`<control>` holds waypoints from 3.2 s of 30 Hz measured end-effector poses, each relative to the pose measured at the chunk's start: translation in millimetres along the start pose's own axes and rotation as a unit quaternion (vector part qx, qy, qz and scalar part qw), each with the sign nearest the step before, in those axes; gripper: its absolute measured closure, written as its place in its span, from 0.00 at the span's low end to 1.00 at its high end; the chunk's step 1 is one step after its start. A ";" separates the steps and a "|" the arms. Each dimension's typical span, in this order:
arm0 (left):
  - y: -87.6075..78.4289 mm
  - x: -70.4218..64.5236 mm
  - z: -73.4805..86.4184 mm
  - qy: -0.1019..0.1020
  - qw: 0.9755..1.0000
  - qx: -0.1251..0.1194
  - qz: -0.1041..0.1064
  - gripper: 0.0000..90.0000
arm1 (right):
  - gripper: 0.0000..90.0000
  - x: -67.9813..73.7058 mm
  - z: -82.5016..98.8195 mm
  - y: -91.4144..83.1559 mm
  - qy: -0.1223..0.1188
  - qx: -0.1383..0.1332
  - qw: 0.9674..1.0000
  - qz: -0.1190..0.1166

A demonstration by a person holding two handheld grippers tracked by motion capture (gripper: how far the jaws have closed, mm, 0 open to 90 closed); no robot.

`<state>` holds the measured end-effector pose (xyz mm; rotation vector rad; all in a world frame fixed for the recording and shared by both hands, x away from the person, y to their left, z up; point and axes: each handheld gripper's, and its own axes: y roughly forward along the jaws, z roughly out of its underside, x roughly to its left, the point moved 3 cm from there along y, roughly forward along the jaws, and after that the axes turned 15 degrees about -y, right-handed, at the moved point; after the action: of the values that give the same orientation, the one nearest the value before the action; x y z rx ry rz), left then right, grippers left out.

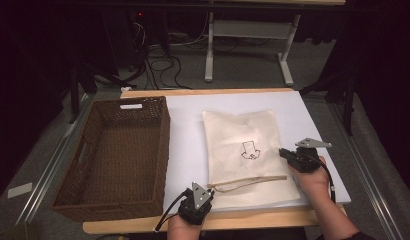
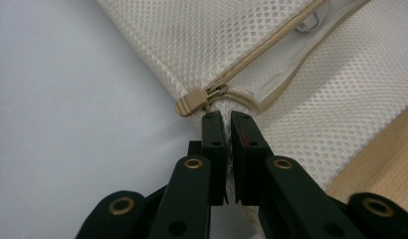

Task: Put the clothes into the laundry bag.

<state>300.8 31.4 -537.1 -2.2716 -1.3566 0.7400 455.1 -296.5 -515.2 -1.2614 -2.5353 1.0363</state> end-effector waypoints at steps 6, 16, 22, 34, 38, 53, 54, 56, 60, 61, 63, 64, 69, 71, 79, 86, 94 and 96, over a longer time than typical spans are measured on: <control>9.8 5.5 -3.9 0.005 1.000 0.006 -0.017 0.95 | 0.99 1.2 2.8 -4.0 -0.004 -0.001 1.000 0.005; 10.7 6.6 -3.2 0.008 1.000 0.007 -0.023 0.94 | 0.98 3.2 5.4 -5.8 0.000 -0.001 1.000 0.006; 4.8 6.8 -3.8 -0.004 1.000 0.000 -0.014 0.88 | 0.96 2.1 6.6 -7.8 0.002 -0.002 1.000 0.002; -13.9 14.6 -5.8 -0.025 0.999 -0.027 -0.027 0.96 | 1.00 8.4 3.1 -41.9 0.001 -0.053 0.999 0.001; -17.8 14.1 -8.3 -0.039 0.998 -0.040 -0.015 0.92 | 1.00 19.3 5.4 -52.8 -0.012 -0.061 0.998 -0.010; 11.1 30.0 -7.1 -0.051 0.995 0.018 -0.084 1.00 | 1.00 42.1 6.8 -58.0 -0.042 -0.059 0.997 -0.030; 12.7 29.9 -8.1 -0.047 0.995 0.019 -0.084 1.00 | 1.00 42.7 6.8 -58.2 -0.040 -0.058 0.997 -0.031; 16.2 30.2 -10.1 -0.044 0.996 0.016 -0.079 1.00 | 1.00 42.5 7.0 -57.7 -0.040 -0.060 0.997 -0.032; 15.8 29.9 -13.9 -0.044 0.996 -0.012 -0.078 1.00 | 1.00 41.6 7.4 -57.3 -0.038 -0.060 0.997 -0.033; 13.6 29.1 -14.7 -0.039 0.996 -0.022 -0.077 0.99 | 1.00 41.4 7.3 -57.5 -0.039 -0.060 0.997 -0.033; 10.1 27.8 -16.3 -0.034 0.996 -0.036 -0.071 0.98 | 1.00 41.2 7.2 -57.6 -0.038 -0.061 0.997 -0.034; 8.5 26.7 -17.1 -0.033 0.996 -0.043 -0.070 0.97 | 1.00 41.1 7.3 -57.4 -0.039 -0.061 0.997 -0.033; 4.9 17.5 -19.7 -0.013 0.997 -0.059 -0.053 0.95 | 1.00 42.1 7.0 -57.4 -0.038 -0.062 0.997 -0.034; 4.4 14.3 -19.4 -0.008 0.997 -0.061 -0.047 0.94 | 1.00 42.0 7.0 -57.5 -0.038 -0.062 0.997 -0.034; -14.2 16.0 -13.5 -0.020 0.999 -0.043 -0.014 0.71 | 1.00 42.0 7.0 -59.1 -0.035 -0.063 0.997 -0.035; 3.5 32.5 -4.0 -0.081 0.997 0.009 -0.011 0.62 | 1.00 43.2 7.0 -59.3 -0.034 -0.062 0.997 -0.037; 11.3 29.6 -3.4 -0.089 0.996 0.019 0.018 0.72 | 1.00 43.9 6.7 -58.7 -0.037 -0.065 0.996 -0.038; 12.1 28.2 -3.2 -0.087 0.996 0.018 0.021 0.75 | 1.00 44.3 6.5 -59.2 -0.035 -0.065 0.997 -0.038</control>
<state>322.0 50.8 -548.2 -2.2576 -1.3624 0.9886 385.2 -291.5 -491.0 -1.1680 -2.7217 0.9293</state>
